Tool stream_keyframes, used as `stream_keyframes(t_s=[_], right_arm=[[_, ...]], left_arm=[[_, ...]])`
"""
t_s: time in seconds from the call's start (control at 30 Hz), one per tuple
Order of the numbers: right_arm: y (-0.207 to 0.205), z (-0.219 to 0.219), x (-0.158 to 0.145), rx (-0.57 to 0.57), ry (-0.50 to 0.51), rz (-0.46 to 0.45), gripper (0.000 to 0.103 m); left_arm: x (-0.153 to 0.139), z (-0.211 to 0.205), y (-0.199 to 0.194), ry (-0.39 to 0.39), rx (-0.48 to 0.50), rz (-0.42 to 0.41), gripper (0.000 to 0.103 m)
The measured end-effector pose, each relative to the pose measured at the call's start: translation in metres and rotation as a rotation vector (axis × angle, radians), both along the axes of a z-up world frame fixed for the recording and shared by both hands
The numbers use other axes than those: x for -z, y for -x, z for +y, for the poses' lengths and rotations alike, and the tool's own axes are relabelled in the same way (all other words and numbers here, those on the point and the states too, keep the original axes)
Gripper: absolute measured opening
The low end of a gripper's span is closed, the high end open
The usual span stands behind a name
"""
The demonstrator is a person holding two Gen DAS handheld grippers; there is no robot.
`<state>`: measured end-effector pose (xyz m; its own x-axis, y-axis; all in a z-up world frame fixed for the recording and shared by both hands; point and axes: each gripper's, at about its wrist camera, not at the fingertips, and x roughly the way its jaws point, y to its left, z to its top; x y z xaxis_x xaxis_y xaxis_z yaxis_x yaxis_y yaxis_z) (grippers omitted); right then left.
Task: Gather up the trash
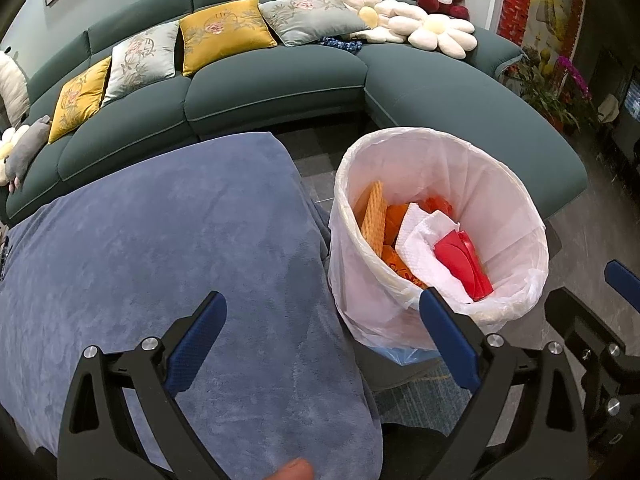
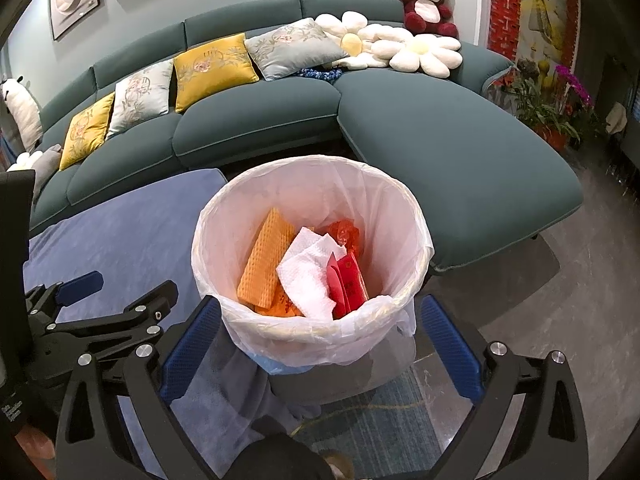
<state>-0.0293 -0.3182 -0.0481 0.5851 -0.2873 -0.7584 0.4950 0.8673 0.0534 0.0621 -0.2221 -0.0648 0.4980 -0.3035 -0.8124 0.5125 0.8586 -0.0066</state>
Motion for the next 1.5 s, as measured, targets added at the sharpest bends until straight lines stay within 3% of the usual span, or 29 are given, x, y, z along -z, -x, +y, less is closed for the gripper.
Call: stream_keyframes(t_s=[0.33, 1.5], right_arm=[[0.002, -0.002, 0.004, -0.002, -0.009, 0.013, 0.096], [0.014, -0.007, 0.019, 0.019, -0.019, 0.032, 0.096]], left_arm=[[0.005, -0.005, 0.002, -0.005, 0.012, 0.018, 0.093], [0.010, -0.010, 0.015, -0.060, 0.010, -0.029, 0.093]])
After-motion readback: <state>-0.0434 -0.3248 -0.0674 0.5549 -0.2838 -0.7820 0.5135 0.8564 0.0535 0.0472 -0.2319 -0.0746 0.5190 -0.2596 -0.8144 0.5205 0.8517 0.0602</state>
